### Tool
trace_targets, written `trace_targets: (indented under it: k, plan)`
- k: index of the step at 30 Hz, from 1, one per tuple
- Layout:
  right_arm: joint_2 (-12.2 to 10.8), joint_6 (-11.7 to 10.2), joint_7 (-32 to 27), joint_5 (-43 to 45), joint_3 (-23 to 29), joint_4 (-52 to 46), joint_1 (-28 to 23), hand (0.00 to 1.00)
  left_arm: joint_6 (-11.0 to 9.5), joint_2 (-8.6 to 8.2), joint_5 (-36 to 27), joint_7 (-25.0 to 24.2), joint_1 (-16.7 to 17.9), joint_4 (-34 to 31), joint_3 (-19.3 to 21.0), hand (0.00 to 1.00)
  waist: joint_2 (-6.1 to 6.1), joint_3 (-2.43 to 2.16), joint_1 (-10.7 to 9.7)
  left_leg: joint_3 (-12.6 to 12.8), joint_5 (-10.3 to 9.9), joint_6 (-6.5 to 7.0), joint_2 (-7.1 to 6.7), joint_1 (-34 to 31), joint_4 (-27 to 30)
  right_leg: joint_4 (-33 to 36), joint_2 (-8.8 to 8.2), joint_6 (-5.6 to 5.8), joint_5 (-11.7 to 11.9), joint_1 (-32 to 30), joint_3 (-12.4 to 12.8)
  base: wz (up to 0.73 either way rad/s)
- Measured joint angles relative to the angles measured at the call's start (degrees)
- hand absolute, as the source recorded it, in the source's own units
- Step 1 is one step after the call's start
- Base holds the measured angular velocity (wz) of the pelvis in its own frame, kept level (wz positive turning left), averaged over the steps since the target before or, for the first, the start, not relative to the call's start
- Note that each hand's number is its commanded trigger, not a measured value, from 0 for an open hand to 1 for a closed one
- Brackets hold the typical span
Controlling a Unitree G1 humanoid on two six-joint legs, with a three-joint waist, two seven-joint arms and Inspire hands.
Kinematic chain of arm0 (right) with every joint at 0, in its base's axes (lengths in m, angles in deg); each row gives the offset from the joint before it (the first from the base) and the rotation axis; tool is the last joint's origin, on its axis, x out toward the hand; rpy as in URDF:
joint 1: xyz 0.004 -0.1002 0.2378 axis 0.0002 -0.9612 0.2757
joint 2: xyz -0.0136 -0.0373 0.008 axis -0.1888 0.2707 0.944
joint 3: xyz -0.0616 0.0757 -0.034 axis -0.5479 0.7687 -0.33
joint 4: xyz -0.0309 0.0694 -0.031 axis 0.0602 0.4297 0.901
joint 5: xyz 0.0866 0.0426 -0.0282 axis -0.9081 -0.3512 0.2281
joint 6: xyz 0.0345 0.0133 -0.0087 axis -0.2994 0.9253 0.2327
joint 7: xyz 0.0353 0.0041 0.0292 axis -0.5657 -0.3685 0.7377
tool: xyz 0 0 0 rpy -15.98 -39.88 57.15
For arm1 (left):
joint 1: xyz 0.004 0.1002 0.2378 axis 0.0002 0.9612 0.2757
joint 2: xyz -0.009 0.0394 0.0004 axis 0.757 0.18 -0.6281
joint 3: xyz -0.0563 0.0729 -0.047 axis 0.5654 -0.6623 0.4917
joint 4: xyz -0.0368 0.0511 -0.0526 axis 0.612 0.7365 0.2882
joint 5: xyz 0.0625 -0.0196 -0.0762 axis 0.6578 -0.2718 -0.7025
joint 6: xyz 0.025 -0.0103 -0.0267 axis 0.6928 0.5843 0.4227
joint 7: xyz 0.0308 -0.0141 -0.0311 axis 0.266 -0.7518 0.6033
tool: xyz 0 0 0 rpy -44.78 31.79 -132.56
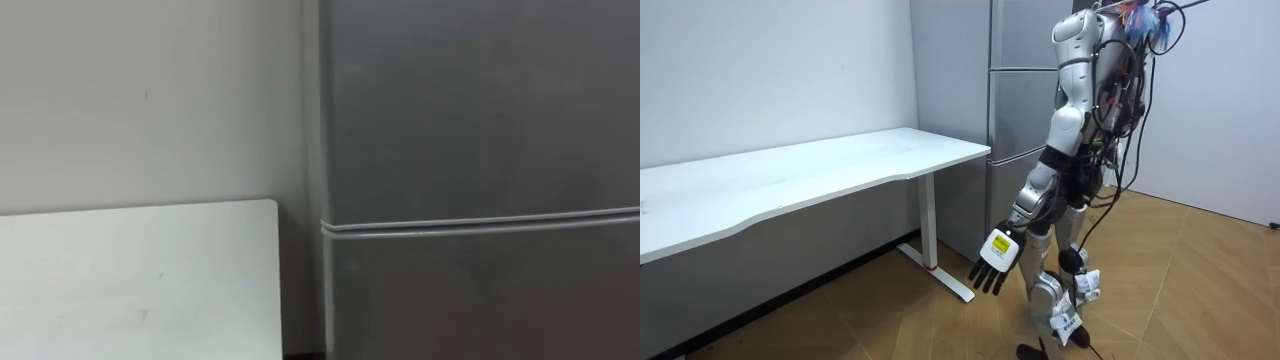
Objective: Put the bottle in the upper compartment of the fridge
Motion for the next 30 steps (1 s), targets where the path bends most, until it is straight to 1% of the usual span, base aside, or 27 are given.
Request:
trace_targets:
  k: [1, 3, 5, 6, 9, 11, 14, 18, 21, 24, 26, 30]
  plan:
    - [-0.1, 0.0, 0.7, 1.6, -0.7, 1.3, -0.2, 0.00, 0.0, -0.26, 0.0, 0.0, 0.1, 0.0, -0.1, 0.00, 0.35, 0.09, 0.0, 0.2, 0.0, 0.00, 0.01, 0.1, 0.0, 0.1, -0.04, 0.00, 0.0, 0.0, 0.2, -0.09]
    - [-0.1, 0.0, 2.1, 3.8, -2.7, 3.7, -0.4, 0.00, -0.3, -0.42, 0.0, 0.0, 0.1, 0.1, -0.2, 0.00, 0.33, 0.08, 0.1, 0.4, 0.0, 0.00, 0.09, 0.1, 0.0, 0.2, -0.07, -0.02, 0.0, -0.2, 0.8, -0.10]
    - [-0.1, 0.0, 4.2, 7.0, -5.2, 7.1, -0.5, 0.00, -0.4, -0.45, -1.2, 0.0, -0.7, 1.2, -1.1, 0.00, 0.46, 0.04, 0.4, 0.8, 0.0, -0.01, 0.15, 0.0, 0.0, 0.9, 0.03, -0.11, -0.1, -0.8, 1.0, -0.09]
    - [-0.2, 0.0, 4.8, 7.2, -5.8, 7.4, -0.7, 0.00, -0.5, -0.46, -1.3, 0.0, -0.8, 1.6, -1.4, 0.00, 0.54, 0.01, 0.4, 0.8, 0.0, -0.01, 0.15, 0.0, 0.0, 0.9, 0.03, -0.12, -0.1, -0.8, 1.0, -0.05]
    - [-0.4, 0.1, 7.3, 11.7, -9.0, 9.1, -1.6, 0.00, -0.6, -0.48, -1.3, -0.4, -0.9, 2.0, -2.7, 0.00, 0.67, 0.02, 0.4, 0.7, 0.0, -0.01, 0.15, 0.0, 0.0, 0.9, -0.12, -0.12, -0.1, -0.8, 0.8, 0.01]
    - [-0.7, 0.1, 9.3, 15.8, -10.5, 11.3, -1.6, 0.00, -0.7, -0.51, -1.3, -0.4, -0.8, 2.2, -3.0, 0.00, 0.71, -0.01, 0.6, 0.7, 0.0, -0.01, 0.15, 0.0, 0.0, 0.8, -0.07, -0.11, -0.1, -0.7, 0.8, 0.00]
    - [-0.8, 0.1, 11.3, 17.9, -13.3, 13.3, -1.6, 0.00, -0.9, -0.48, -1.3, -0.3, -0.6, 2.5, -3.7, 0.00, 0.76, 0.02, 1.2, 0.5, 0.0, -0.01, 0.13, 0.3, 0.0, 0.8, 0.01, -0.11, -0.1, -0.4, 0.7, 0.00]
    - [-1.1, 0.1, 13.7, 18.1, -16.2, 13.7, -1.5, 0.00, -1.2, -0.55, -1.0, 0.0, -0.6, 2.3, -5.8, 0.00, 0.85, 0.04, 1.4, 0.4, 0.0, -0.01, 0.14, 0.4, 0.0, 0.8, -0.03, -0.11, -0.1, -0.4, 0.7, 0.00]
    - [-1.2, 0.1, 16.5, 18.1, -18.7, 13.7, -1.6, 0.00, -1.2, -0.57, -1.0, 0.0, -0.9, 2.2, -7.3, 0.00, 0.89, 0.07, 1.4, 0.6, 0.0, -0.01, 0.18, 0.3, 0.1, 0.8, -0.28, -0.15, 0.0, -0.4, -0.1, 0.00]
    - [-1.3, 0.4, 19.0, 18.2, -20.9, 13.8, -1.5, 0.00, -1.2, -0.59, -1.0, 0.1, -1.7, 2.1, -8.1, 0.00, 0.96, 0.12, 1.5, 0.6, 0.0, -0.01, 0.19, 0.1, 0.1, 0.8, -0.28, -0.14, 0.0, -0.5, -0.2, 0.00]
    - [-1.3, 0.7, 21.0, 18.2, -22.5, 14.3, -1.4, 0.00, -1.7, -0.61, -1.0, 0.6, -2.2, 2.0, -9.2, 0.00, 0.97, 0.12, 1.5, 0.6, 0.0, -0.02, 0.16, 0.0, 0.0, 0.8, -0.30, -0.12, 0.0, -0.5, -0.2, 0.00]
    - [-1.4, 1.2, 23.0, 18.2, -23.6, 15.5, -0.8, 0.00, -2.0, -0.61, -1.0, 1.3, -2.7, 2.0, -10.3, 0.00, 0.98, 0.11, 1.5, 0.0, 0.0, -0.01, 0.05, -0.7, 0.0, 0.7, -0.41, -0.09, 0.0, -0.7, -0.8, 0.05]
